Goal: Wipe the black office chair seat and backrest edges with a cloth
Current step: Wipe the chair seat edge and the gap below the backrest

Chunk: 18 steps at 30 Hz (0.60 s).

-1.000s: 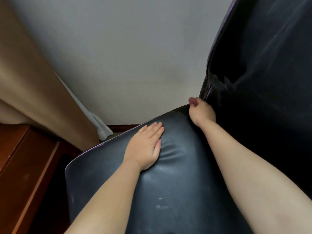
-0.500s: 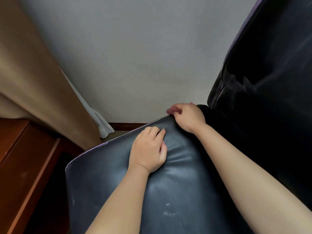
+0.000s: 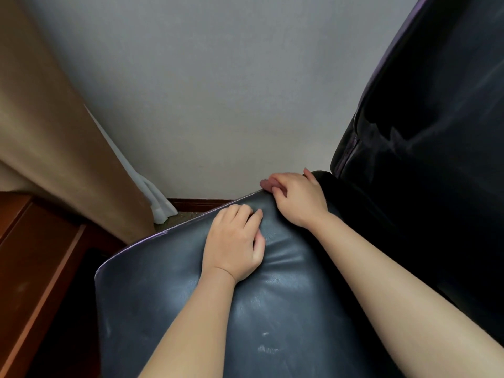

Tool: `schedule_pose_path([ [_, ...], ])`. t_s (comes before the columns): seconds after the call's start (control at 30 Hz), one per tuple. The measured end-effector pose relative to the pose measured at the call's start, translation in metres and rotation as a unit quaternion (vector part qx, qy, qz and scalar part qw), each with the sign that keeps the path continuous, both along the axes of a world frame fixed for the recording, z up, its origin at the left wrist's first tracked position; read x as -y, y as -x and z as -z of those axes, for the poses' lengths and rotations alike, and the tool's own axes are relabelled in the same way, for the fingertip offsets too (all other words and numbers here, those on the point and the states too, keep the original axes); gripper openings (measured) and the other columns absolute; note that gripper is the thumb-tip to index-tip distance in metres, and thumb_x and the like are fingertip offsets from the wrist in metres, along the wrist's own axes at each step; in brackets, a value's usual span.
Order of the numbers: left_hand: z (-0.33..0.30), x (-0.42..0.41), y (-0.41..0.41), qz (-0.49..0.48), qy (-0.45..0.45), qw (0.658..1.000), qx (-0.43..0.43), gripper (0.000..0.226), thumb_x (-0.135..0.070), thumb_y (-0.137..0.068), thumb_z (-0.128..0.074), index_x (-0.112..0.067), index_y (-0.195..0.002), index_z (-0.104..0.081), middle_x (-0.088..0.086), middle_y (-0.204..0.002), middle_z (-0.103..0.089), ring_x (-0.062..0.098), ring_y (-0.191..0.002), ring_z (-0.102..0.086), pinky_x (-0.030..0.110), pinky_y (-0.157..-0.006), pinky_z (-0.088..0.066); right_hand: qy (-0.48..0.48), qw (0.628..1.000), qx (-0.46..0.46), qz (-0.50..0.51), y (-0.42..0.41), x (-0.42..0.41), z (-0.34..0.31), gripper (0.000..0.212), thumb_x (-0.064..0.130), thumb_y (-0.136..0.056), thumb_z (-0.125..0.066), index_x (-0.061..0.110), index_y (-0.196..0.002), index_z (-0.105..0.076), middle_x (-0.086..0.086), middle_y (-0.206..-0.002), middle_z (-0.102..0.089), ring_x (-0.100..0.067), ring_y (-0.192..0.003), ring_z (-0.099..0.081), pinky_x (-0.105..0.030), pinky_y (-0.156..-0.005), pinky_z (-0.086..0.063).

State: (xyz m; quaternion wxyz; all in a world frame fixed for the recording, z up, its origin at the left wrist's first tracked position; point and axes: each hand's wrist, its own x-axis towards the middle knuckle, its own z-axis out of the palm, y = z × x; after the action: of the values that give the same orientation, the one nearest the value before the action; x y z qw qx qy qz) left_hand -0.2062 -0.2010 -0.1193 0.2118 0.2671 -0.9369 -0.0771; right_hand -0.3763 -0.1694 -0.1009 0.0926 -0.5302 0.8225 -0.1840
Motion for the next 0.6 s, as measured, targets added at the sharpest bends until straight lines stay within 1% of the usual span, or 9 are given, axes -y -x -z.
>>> schedule_pose_path([
  [0.07, 0.000, 0.001, 0.001, 0.003, -0.001, 1.000, 0.000, 0.034, -0.017, -0.081, -0.045, -0.003, -0.101, -0.069, 0.010, -0.086, -0.060, 0.030, -0.078, -0.054, 0.038, -0.075, -0.042, -0.019, 0.999, 0.030, 0.009, 0.001, 0.012, -0.001, 0.028, 0.018, -0.090, -0.042, 0.031, -0.102, -0.064, 0.014, -0.113, -0.066, -0.013, -0.111, -0.056, -0.034, -0.110, -0.017],
  [0.13, 0.000, 0.001, 0.000, 0.006, -0.004, 1.000, 0.004, 0.035, -0.017, -0.081, -0.044, -0.003, -0.102, -0.069, 0.010, -0.086, -0.060, 0.031, -0.079, -0.054, 0.038, -0.076, -0.041, -0.017, 0.999, 0.033, 0.010, -0.003, 0.015, -0.003, 0.029, 0.014, -0.089, -0.043, 0.026, -0.105, -0.064, 0.009, -0.114, -0.067, -0.019, -0.109, -0.056, -0.033, -0.105, -0.024],
  [0.2, 0.000, 0.001, 0.000, 0.007, -0.003, 1.000, 0.010, 0.036, -0.017, -0.080, -0.043, -0.003, -0.102, -0.068, 0.011, -0.086, -0.060, 0.031, -0.079, -0.054, 0.038, -0.077, -0.041, 0.022, 0.999, 0.026, -0.001, -0.013, 0.001, -0.004, 0.029, 0.011, -0.089, -0.047, 0.019, -0.112, -0.063, 0.003, -0.114, -0.067, -0.024, -0.110, -0.055, -0.034, -0.101, -0.028],
  [0.23, 0.000, 0.001, 0.000, 0.007, -0.001, 1.000, 0.011, 0.037, -0.017, -0.080, -0.043, -0.003, -0.102, -0.068, 0.011, -0.086, -0.060, 0.032, -0.079, -0.055, 0.038, -0.077, -0.041, 0.049, 0.999, 0.018, -0.011, -0.019, -0.009, -0.001, 0.030, 0.010, -0.089, -0.049, 0.018, -0.115, -0.062, 0.001, -0.116, -0.065, -0.024, -0.112, -0.054, -0.035, -0.101, -0.029],
  [0.3, 0.000, 0.002, 0.000, 0.006, 0.001, 1.000, 0.016, 0.037, -0.017, -0.080, -0.043, -0.002, -0.102, -0.068, 0.011, -0.086, -0.060, 0.032, -0.078, -0.055, 0.039, -0.077, -0.041, 0.071, 0.997, 0.004, -0.021, -0.029, -0.026, 0.004, 0.033, 0.014, -0.092, -0.050, 0.019, -0.122, -0.060, 0.001, -0.123, -0.061, -0.022, -0.121, -0.049, -0.036, -0.106, -0.026],
  [0.4, -0.002, 0.001, 0.000, 0.008, 0.001, 0.999, 0.033, 0.038, -0.017, -0.079, -0.042, -0.002, -0.102, -0.068, 0.011, -0.086, -0.061, 0.032, -0.077, -0.056, 0.038, -0.078, -0.041, 0.026, 0.999, 0.004, -0.024, -0.025, -0.019, 0.002, 0.035, 0.016, -0.094, -0.045, 0.021, -0.128, -0.056, 0.004, -0.133, -0.054, -0.018, -0.131, -0.039, -0.034, -0.111, -0.018],
  [0.5, -0.008, 0.001, -0.007, 0.016, -0.030, 0.998, 0.047, 0.040, -0.016, -0.078, -0.041, 0.000, -0.101, -0.069, 0.012, -0.092, -0.066, 0.032, -0.083, -0.061, 0.036, -0.084, -0.040, -0.037, 0.999, 0.014, -0.026, -0.024, 0.003, -0.008, 0.031, 0.014, -0.094, -0.041, 0.021, -0.118, -0.059, 0.005, -0.135, -0.052, -0.018, -0.134, -0.033, -0.033, -0.110, -0.016],
  [0.57, -0.011, 0.005, -0.018, 0.037, -0.055, 0.996, 0.062, 0.041, -0.017, -0.081, -0.041, -0.001, -0.106, -0.069, 0.012, -0.105, -0.069, 0.031, -0.095, -0.065, 0.033, -0.095, -0.040, -0.062, 0.998, 0.023, -0.024, -0.028, 0.012, -0.013, 0.024, 0.010, -0.091, -0.040, 0.017, -0.101, -0.061, 0.003, -0.133, -0.052, -0.021, -0.131, -0.036, -0.033, -0.106, -0.021],
  [0.6, -0.011, 0.007, -0.026, 0.050, -0.061, 0.993, 0.083, 0.044, -0.021, -0.084, -0.039, -0.003, -0.113, -0.067, 0.012, -0.115, -0.067, 0.030, -0.106, -0.063, 0.033, -0.103, -0.038, -0.059, 0.998, 0.020, -0.027, -0.032, 0.012, -0.014, 0.019, 0.007, -0.089, -0.041, 0.017, -0.089, -0.057, 0.001, -0.124, -0.056, -0.024, -0.124, -0.042, -0.033, -0.099, -0.027],
])
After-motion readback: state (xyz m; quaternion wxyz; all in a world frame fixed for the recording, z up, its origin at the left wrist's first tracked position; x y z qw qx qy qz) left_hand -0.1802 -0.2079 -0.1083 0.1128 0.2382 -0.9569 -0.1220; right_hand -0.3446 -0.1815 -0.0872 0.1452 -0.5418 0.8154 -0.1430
